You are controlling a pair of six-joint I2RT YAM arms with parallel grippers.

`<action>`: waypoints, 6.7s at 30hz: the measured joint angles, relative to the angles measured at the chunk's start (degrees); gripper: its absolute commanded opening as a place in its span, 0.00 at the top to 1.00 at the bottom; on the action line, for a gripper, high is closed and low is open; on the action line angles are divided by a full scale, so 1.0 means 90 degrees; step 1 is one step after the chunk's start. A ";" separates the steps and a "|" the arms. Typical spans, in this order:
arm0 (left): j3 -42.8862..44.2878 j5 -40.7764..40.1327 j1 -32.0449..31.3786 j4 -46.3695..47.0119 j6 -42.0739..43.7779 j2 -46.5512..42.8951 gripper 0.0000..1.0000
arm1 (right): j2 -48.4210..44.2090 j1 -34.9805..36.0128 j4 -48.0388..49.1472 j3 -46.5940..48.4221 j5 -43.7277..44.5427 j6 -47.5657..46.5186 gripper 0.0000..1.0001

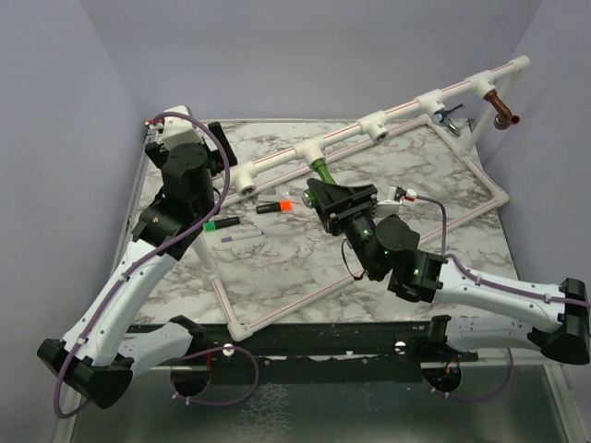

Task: Install the water faucets

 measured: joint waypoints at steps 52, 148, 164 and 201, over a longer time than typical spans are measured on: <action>0.0044 0.0151 -0.0027 -0.0121 0.0019 -0.0005 0.01 | -0.1970 0.0000 -0.2108 0.0835 -0.0986 -1.0885 0.34; -0.0066 -0.0051 -0.0015 -0.0046 0.0056 -0.0124 0.01 | -0.0066 0.0267 0.1401 -0.0299 -0.0729 -1.0392 1.00; -0.0138 -0.0044 -0.0036 0.0002 0.0104 -0.0231 0.01 | -0.0333 0.0202 0.1462 -0.0571 -0.0299 -0.6683 0.99; -0.0172 -0.0019 -0.0206 0.0010 0.0121 -0.0296 0.01 | -0.0641 0.0311 0.1231 -0.0644 -0.0117 -0.5676 0.24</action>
